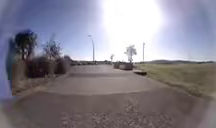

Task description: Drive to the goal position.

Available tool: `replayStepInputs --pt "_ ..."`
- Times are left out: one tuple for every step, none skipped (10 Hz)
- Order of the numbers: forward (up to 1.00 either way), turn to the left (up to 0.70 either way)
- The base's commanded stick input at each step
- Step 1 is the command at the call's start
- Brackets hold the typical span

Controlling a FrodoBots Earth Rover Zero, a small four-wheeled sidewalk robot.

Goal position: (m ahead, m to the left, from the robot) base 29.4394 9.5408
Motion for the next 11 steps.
replayStepInputs --pt "1.0 0.0" --pt "1.0 0.0" --pt "1.0 0.0" --pt "1.0 0.0" --pt "1.0 0.0" --pt "1.0 0.0" --pt "1.0 0.0" --pt "1.0 0.0" --pt "1.0 0.0" --pt "1.0 0.0" --pt "1.0 0.0"
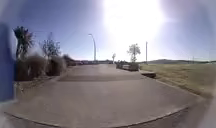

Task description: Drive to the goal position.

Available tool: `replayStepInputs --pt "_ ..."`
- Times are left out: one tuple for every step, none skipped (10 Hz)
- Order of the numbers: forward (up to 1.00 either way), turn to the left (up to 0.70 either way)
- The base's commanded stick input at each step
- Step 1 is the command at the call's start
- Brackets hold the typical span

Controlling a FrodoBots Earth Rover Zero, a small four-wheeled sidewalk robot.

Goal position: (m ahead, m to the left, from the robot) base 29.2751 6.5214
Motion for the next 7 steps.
replayStepInputs --pt "1.0 0.0" --pt "1.0 0.0" --pt "1.0 0.0" --pt "1.0 0.0" --pt "1.0 0.0" --pt "1.0 0.0" --pt "1.0 0.0"
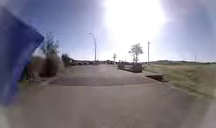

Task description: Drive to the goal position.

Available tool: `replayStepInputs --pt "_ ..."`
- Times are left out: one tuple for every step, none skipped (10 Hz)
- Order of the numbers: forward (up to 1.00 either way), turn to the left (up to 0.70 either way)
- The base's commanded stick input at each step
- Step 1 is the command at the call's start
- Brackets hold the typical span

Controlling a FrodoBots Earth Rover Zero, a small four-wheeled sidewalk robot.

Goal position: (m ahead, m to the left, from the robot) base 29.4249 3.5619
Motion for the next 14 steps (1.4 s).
replayStepInputs --pt "1.0 0.0" --pt "1.0 0.0" --pt "1.0 0.0" --pt "1.0 0.0" --pt "1.0 0.0" --pt "1.0 0.0" --pt "1.0 0.0" --pt "1.0 0.0" --pt "1.0 0.0" --pt "1.0 0.0" --pt "1.0 0.0" --pt "1.0 0.0" --pt "1.0 0.0" --pt "1.0 0.0"
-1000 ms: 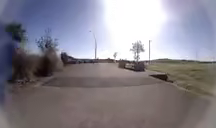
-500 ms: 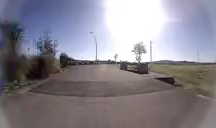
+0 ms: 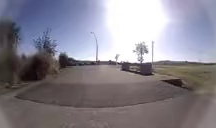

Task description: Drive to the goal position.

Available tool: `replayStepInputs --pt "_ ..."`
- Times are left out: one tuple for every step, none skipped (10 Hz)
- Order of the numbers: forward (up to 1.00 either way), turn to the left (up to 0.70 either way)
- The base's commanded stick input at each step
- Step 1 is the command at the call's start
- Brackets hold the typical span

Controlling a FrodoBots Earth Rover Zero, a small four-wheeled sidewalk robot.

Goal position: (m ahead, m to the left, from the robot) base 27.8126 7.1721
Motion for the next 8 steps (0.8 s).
replayStepInputs --pt "1.0 0.0" --pt "1.0 0.0" --pt "1.0 0.12" --pt "1.0 0.3" --pt "1.0 0.0" --pt "1.0 0.0" --pt "1.0 0.0" --pt "1.0 0.0"
